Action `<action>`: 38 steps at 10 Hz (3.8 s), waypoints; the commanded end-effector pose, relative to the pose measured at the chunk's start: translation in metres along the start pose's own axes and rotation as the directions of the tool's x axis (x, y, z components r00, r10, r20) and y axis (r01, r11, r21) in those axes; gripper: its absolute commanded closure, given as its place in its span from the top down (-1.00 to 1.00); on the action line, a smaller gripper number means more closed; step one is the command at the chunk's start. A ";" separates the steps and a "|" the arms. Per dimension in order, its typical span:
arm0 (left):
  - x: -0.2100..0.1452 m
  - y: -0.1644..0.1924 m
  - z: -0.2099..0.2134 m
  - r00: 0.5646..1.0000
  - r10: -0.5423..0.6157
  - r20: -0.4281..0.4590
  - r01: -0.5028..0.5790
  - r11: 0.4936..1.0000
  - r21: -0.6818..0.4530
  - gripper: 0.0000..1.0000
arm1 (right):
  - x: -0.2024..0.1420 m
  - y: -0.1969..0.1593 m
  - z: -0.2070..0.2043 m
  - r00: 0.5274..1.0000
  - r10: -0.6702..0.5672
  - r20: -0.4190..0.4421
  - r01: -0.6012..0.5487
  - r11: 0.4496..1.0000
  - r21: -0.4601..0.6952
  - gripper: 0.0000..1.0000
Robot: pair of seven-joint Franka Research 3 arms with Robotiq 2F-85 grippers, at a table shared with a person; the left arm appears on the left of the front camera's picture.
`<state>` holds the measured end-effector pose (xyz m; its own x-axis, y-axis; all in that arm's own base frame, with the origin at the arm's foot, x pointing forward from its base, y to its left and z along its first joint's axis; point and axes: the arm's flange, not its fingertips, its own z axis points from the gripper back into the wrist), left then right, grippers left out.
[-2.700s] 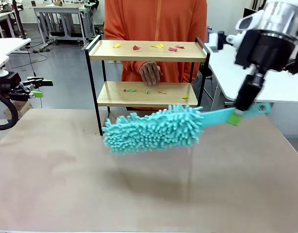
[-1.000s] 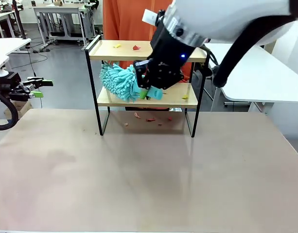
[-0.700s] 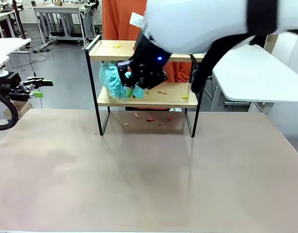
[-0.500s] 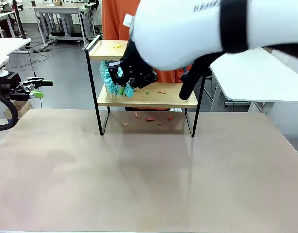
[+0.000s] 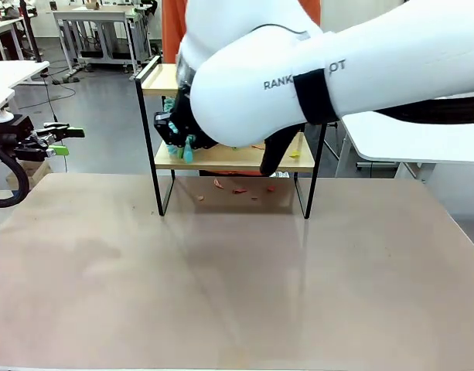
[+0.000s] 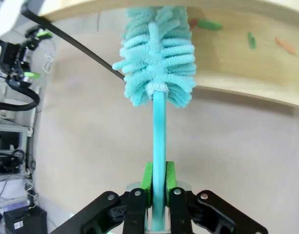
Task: Clean the shelf.
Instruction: Clean the specific section of the Shelf indicated by the human with the Duster.
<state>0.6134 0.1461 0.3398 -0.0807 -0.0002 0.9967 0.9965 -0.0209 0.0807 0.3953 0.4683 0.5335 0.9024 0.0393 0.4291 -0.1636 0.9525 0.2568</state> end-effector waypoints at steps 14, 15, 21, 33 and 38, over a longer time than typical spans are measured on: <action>0.002 0.000 0.000 1.000 -0.002 -0.007 0.002 1.000 -0.004 1.00 | 0.015 0.006 -0.048 0.994 -0.054 -0.091 0.047 0.996 -0.077 -0.74; 0.002 0.000 0.000 1.000 -0.002 -0.007 0.002 1.000 -0.004 1.00 | 0.014 -0.003 -0.052 0.993 -0.073 -0.095 0.065 0.994 -0.093 -0.74; 0.002 0.000 0.000 1.000 -0.002 -0.007 0.002 1.000 -0.004 1.00 | 0.001 -0.088 -0.022 0.982 -0.177 -0.058 0.163 0.967 -0.197 -0.74; 0.002 0.000 0.000 1.000 -0.002 -0.007 0.002 1.000 -0.004 1.00 | -0.007 -0.204 0.019 0.961 -0.278 -0.013 0.250 0.884 -0.396 -0.74; 0.002 0.000 0.000 1.000 -0.002 -0.007 0.002 1.000 -0.004 1.00 | -0.031 -0.214 0.064 0.988 0.096 -0.124 -0.113 0.985 -0.133 -0.74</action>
<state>0.6135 0.1462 0.3396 -0.0806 -0.0004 0.9967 0.9965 -0.0209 0.0805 0.3860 0.2746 0.5256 0.9271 0.0728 0.3676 -0.0972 0.9941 0.0483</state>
